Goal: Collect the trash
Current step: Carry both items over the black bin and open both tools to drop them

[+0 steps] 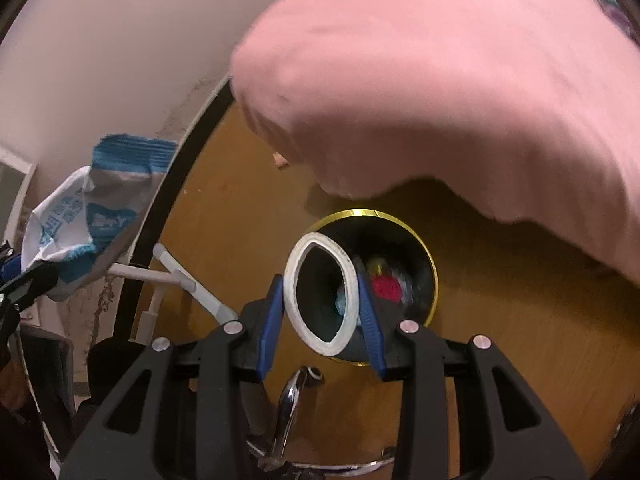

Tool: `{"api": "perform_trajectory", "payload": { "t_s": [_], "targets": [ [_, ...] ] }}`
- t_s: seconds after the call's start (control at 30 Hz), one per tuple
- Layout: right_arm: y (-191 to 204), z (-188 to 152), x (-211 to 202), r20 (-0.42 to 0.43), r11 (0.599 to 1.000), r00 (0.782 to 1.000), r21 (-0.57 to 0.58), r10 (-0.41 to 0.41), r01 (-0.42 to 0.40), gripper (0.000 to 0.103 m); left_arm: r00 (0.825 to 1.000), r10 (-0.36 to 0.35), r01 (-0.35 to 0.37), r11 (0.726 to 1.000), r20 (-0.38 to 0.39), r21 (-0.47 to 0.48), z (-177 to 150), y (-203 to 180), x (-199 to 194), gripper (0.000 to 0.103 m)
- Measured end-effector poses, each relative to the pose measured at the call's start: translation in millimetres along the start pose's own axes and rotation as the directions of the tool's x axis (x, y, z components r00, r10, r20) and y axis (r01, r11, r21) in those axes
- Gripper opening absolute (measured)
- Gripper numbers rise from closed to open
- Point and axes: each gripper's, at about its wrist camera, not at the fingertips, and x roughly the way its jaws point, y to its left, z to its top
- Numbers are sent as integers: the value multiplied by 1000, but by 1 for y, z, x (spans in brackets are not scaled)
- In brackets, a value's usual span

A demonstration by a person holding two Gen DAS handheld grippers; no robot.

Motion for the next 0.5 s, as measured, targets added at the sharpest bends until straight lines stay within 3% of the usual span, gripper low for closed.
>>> {"api": "perform_trajectory", "payload": {
  "t_s": [0.1, 0.33, 0.47, 0.5],
  "targets": [
    [-13, -1, 13, -41, 1000, 999, 18, 3, -3, 36, 999, -14, 14, 1000, -46, 14, 4, -7, 31, 23],
    [-18, 1, 22, -63, 999, 998, 31, 17, -15, 38, 995, -36, 38, 999, -97, 22, 10, -10, 62, 23],
    [-24, 4, 17, -44, 999, 999, 51, 21, -18, 60, 993, -46, 48, 999, -107, 19, 17, -10, 67, 23],
    [-26, 3, 13, -40, 998, 999, 54, 22, -19, 61, 993, -49, 51, 999, -110, 17, 17, -10, 69, 23]
  ]
}}
